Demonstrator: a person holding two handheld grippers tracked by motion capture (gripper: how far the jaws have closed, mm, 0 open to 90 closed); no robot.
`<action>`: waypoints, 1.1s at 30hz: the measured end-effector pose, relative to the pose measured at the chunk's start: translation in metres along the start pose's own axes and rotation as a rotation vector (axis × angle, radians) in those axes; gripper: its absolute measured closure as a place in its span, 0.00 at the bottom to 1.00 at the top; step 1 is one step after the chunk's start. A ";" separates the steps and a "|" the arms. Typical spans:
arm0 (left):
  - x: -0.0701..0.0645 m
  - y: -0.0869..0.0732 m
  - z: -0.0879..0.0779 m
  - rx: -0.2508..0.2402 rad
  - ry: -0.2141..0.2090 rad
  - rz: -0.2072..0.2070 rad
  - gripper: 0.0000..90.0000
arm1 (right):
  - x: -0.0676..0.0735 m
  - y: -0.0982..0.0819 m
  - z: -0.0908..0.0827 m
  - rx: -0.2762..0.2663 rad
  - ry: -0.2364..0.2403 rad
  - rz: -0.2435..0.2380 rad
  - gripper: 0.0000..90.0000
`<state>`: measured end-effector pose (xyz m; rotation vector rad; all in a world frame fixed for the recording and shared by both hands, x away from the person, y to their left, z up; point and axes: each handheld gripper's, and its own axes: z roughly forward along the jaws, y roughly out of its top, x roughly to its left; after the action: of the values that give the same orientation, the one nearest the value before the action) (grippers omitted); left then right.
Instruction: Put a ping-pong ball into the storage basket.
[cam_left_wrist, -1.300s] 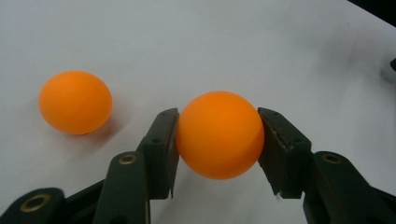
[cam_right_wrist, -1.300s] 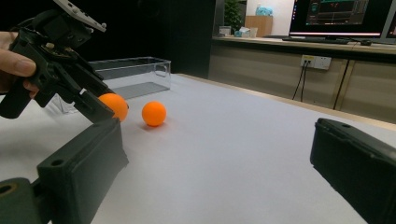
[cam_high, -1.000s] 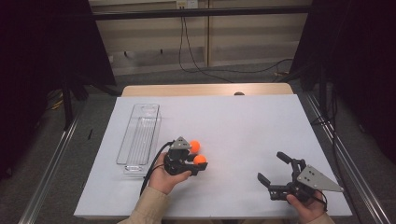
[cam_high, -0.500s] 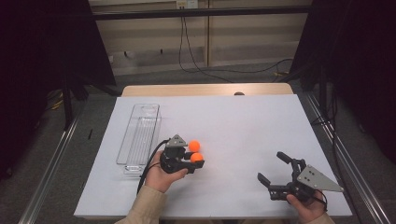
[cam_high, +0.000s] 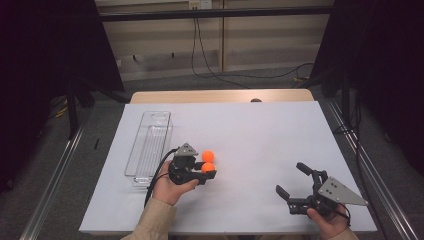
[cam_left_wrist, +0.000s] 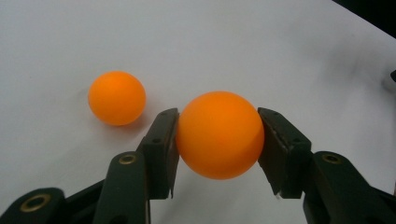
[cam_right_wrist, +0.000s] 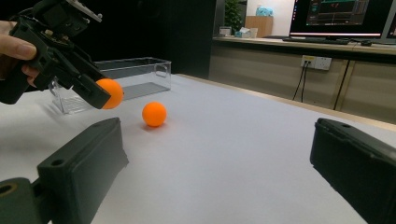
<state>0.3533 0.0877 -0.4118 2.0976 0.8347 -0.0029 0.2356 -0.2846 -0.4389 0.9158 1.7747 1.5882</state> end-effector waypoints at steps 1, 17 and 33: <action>0.000 0.000 0.000 0.000 0.001 -0.001 0.56 | 0.000 0.000 0.000 0.000 0.001 0.000 0.03; 0.006 0.002 -0.010 -0.016 0.022 -0.015 0.56 | 0.000 0.000 0.000 -0.001 0.000 0.001 0.03; 0.011 0.002 -0.018 -0.028 0.037 -0.033 0.56 | 0.000 0.000 0.000 -0.002 0.000 0.001 0.03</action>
<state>0.3582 0.1056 -0.4021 2.0635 0.8867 0.0297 0.2355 -0.2847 -0.4388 0.9159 1.7725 1.5896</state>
